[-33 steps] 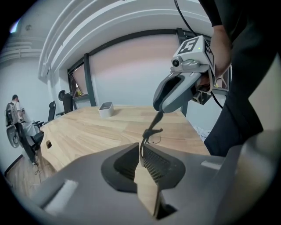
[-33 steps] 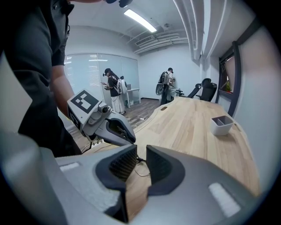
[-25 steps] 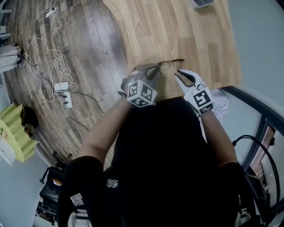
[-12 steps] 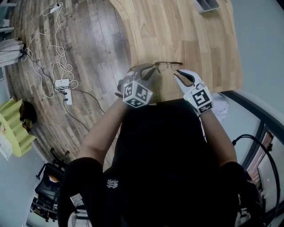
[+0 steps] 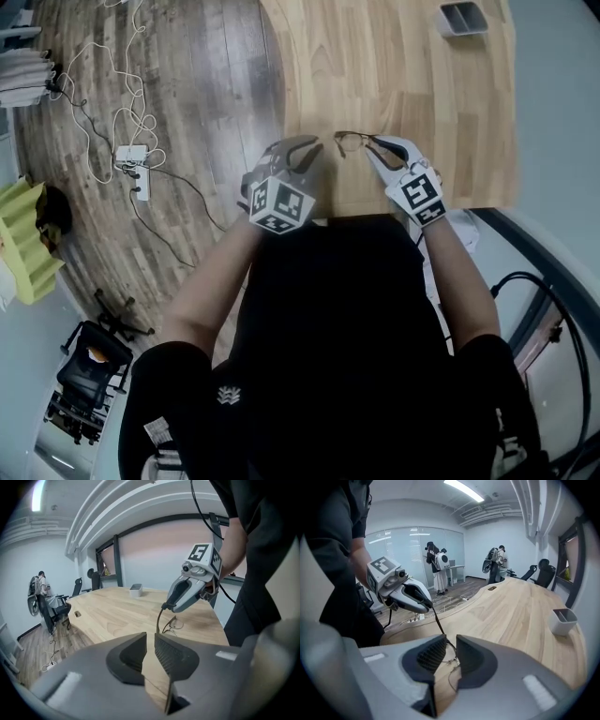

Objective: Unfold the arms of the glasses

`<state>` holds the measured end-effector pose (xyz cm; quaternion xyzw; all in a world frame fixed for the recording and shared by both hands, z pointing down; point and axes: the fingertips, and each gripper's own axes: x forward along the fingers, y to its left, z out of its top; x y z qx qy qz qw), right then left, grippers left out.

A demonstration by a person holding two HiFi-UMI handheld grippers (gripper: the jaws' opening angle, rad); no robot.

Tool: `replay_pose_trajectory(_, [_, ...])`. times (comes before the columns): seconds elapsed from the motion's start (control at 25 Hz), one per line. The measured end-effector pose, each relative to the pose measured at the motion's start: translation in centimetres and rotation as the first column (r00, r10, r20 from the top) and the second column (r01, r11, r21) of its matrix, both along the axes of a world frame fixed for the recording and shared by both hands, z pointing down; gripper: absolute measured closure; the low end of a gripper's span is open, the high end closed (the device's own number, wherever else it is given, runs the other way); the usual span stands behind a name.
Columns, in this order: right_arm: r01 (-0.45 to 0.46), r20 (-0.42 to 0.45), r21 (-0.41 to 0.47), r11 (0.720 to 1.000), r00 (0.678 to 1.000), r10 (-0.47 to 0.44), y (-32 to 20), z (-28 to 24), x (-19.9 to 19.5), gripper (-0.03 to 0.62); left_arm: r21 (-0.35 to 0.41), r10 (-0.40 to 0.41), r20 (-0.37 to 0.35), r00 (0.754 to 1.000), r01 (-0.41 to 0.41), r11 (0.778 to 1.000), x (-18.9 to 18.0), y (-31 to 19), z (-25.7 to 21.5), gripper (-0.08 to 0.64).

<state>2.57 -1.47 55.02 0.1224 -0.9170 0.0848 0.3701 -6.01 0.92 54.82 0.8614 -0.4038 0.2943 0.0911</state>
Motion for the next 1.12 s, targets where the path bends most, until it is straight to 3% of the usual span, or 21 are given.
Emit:
replay_pose_trajectory(0.36, [0.175, -0.127, -0.002, 0.985, 0.977, -0.174, -1.0, 3.8, -1.3, 0.535, -0.018, -0.061, -0.003, 0.998, 0.061, 0.998, -1.1, -0.7, -0.2, 0.500])
replay_pose_trajectory(0.72, [0.258, -0.186, -0.075, 0.963, 0.945, -0.268, -0.6, 5.8, -1.6, 0.535, -0.043, -0.072, 0.002, 0.997, 0.072, 0.996, -1.2, -0.5, 0.4, 0.500])
replay_pose_trajectory(0.88, [0.252, -0.225, -0.093, 0.963, 0.937, -0.267, -0.5, 6.7, -1.3, 0.552, -0.048, -0.069, 0.007, 0.998, 0.070, 0.996, -1.2, -0.4, 0.5, 0.500])
replay_pose_trajectory(1.12, [0.203, -0.218, -0.079, 0.976, 0.952, -0.215, -0.3, 6.4, -1.7, 0.578, -0.046, -0.068, 0.012, 0.998, 0.069, 0.997, -1.5, -0.3, 0.5, 0.500])
